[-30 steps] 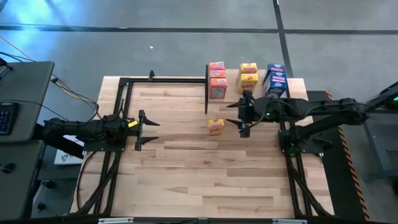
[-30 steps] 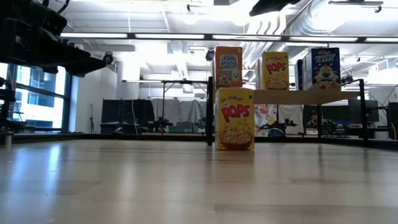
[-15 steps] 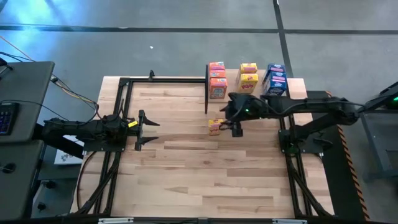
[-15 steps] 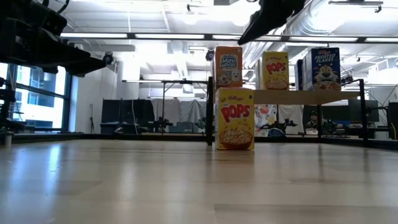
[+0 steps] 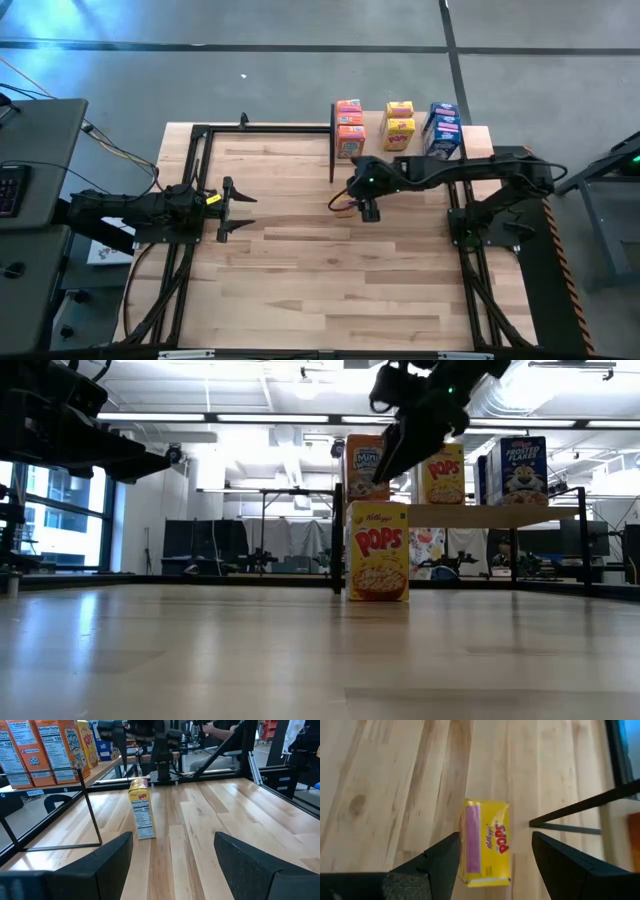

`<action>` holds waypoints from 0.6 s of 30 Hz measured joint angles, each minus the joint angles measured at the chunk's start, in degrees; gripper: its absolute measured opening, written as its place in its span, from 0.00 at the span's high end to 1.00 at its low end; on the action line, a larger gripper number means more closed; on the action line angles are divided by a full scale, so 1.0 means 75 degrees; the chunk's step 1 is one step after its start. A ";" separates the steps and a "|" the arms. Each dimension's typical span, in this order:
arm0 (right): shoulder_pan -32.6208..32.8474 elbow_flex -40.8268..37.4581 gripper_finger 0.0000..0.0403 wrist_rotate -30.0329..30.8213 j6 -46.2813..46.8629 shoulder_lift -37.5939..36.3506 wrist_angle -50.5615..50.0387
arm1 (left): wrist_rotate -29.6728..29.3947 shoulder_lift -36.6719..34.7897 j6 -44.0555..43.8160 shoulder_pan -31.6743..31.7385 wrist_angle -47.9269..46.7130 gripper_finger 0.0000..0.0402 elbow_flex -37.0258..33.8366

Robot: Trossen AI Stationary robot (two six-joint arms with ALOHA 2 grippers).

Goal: Stack cereal on shelf
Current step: Put the yellow cereal box on the shelf aligned with the yellow cereal boxes

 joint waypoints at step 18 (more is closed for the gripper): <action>0.0000 0.0000 0.41 0.0011 0.0018 0.0853 0.0224 | 0.0000 -0.0001 0.0000 0.0001 0.0000 0.33 0.0000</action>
